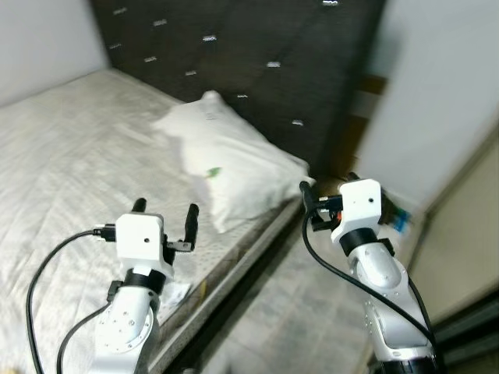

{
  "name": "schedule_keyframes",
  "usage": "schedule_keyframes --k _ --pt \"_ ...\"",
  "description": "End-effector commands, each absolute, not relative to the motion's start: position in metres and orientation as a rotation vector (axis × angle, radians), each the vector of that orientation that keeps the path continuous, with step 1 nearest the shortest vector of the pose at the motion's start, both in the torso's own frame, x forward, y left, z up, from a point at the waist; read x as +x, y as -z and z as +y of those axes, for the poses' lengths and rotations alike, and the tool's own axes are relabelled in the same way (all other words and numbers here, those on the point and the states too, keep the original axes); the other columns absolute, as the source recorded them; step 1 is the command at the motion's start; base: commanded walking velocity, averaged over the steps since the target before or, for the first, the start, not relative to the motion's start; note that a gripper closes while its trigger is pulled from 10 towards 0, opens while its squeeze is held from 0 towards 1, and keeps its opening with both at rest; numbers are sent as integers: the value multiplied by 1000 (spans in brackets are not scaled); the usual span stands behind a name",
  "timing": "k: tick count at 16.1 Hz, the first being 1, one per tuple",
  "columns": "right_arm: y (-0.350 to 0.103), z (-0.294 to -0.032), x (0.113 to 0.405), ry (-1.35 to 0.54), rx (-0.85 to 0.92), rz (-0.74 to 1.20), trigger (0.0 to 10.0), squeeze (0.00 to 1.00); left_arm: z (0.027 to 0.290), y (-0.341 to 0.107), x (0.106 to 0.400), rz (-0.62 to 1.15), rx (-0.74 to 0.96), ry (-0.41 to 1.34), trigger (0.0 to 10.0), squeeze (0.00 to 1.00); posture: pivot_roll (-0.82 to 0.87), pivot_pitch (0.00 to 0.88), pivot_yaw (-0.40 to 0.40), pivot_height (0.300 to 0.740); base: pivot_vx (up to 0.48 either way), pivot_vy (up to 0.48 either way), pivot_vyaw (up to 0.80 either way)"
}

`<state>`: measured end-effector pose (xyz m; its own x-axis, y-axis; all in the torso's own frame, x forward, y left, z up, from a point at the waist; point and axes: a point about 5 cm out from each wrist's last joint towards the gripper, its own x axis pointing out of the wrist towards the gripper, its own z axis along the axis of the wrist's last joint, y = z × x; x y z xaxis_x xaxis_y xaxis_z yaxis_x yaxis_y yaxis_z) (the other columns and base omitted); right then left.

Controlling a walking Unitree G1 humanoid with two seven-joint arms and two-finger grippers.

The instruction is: Clean up the room

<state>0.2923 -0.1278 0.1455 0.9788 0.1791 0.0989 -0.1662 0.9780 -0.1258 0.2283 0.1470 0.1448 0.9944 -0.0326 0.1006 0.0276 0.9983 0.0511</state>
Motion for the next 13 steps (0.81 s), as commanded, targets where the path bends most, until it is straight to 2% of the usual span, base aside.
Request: schedule_keyframes --k 1,6,13 --pt "-147 -123 293 -194 -107 -118 10000 0 149 -143 229 -91 49 12 10000 0 47 59 -91 740 0 0 800" --pt "-147 -112 293 -229 -103 -127 10000 0 148 -143 231 -97 52 10 10000 0 53 62 -95 740 0 0 800" --pt "-147 -112 296 -233 -106 -131 10000 0 144 -145 233 -116 55 24 10000 0 49 61 -95 740 0 0 800"
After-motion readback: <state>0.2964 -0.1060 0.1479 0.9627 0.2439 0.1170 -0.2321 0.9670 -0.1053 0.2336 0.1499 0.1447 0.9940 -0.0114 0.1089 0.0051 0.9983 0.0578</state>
